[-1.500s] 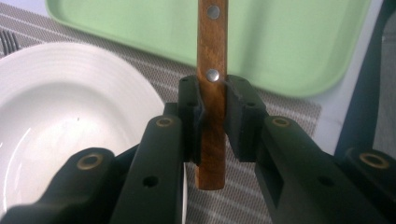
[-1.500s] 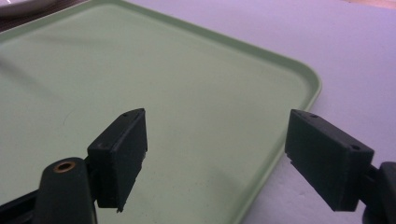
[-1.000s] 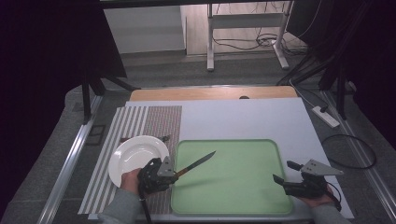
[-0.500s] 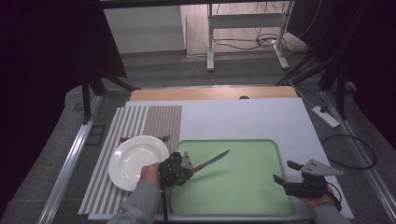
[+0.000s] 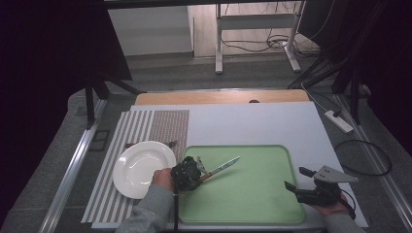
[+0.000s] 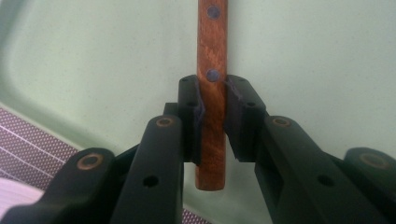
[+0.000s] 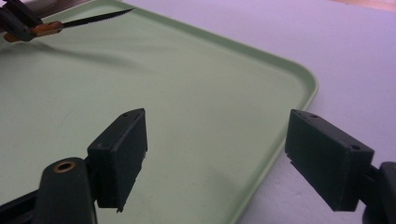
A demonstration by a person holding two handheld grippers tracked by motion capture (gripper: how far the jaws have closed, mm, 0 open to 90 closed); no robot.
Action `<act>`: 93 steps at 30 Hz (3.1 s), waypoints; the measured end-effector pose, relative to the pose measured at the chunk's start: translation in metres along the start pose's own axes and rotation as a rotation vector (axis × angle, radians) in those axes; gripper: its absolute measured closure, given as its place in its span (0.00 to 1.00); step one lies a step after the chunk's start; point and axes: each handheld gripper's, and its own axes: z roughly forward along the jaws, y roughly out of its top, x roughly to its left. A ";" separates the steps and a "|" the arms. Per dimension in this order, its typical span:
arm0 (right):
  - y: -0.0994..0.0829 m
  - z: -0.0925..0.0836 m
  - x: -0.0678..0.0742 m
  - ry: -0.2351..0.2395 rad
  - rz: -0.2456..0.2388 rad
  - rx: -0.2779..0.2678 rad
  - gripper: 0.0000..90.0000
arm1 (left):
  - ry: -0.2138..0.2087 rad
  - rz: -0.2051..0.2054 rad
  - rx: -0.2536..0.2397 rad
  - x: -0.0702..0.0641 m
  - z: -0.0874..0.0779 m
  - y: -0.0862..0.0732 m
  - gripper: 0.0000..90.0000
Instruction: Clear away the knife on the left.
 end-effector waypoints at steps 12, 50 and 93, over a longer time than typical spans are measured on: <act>0.000 0.000 0.000 0.000 -0.002 0.002 0.24 | -0.019 -0.015 0.044 0.001 0.006 -0.002 0.84; -0.002 0.004 0.001 -0.071 0.006 0.037 0.25 | -0.032 0.006 -0.111 0.026 0.003 -0.011 0.98; -0.002 0.001 0.002 -0.049 -0.015 0.025 0.25 | -0.072 0.161 -0.016 -0.009 0.007 -0.016 0.98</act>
